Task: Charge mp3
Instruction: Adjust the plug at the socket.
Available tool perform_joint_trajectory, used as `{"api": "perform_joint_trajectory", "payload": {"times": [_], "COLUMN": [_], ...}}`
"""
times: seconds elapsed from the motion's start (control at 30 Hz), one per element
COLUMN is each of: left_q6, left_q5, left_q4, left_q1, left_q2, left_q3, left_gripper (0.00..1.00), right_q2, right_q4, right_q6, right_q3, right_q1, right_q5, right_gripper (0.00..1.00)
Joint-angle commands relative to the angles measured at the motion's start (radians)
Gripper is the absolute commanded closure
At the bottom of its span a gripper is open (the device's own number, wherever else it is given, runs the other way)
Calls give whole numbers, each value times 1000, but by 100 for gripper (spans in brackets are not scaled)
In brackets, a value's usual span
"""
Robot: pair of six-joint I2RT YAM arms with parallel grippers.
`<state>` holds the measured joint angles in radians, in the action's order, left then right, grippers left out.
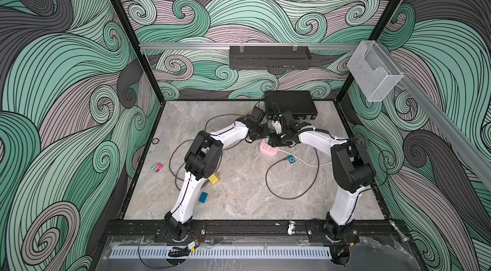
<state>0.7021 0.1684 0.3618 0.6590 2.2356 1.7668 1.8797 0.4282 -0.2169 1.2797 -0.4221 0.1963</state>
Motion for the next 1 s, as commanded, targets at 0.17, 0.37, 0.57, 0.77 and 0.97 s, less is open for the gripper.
{"api": "perform_joint_trajectory", "payload": {"times": [0.17,0.37,0.57,0.77,0.97], "left_q6": [-23,-7,-28,-230,-372], "left_q5": [-64,-168,-173,-223,-277], "left_q4": [134,203,197,298,291], "left_q1": [88,60,5,-31,-54], "left_q2": [-70,-140,-230,-245,-245], "left_q3": [70,21,-97,-134,-212], "left_gripper": [89,74,69,64,59], "right_q2": [-60,-201,-291,-416,-594], "right_q4": [45,197,262,305,290], "right_q6": [122,143,152,118,39], "right_q3": [25,26,-1,-40,-83], "right_q1": [-33,-33,-20,-19,-20], "right_q5": [159,60,20,124,119], "right_gripper": [48,45,38,37,33]}}
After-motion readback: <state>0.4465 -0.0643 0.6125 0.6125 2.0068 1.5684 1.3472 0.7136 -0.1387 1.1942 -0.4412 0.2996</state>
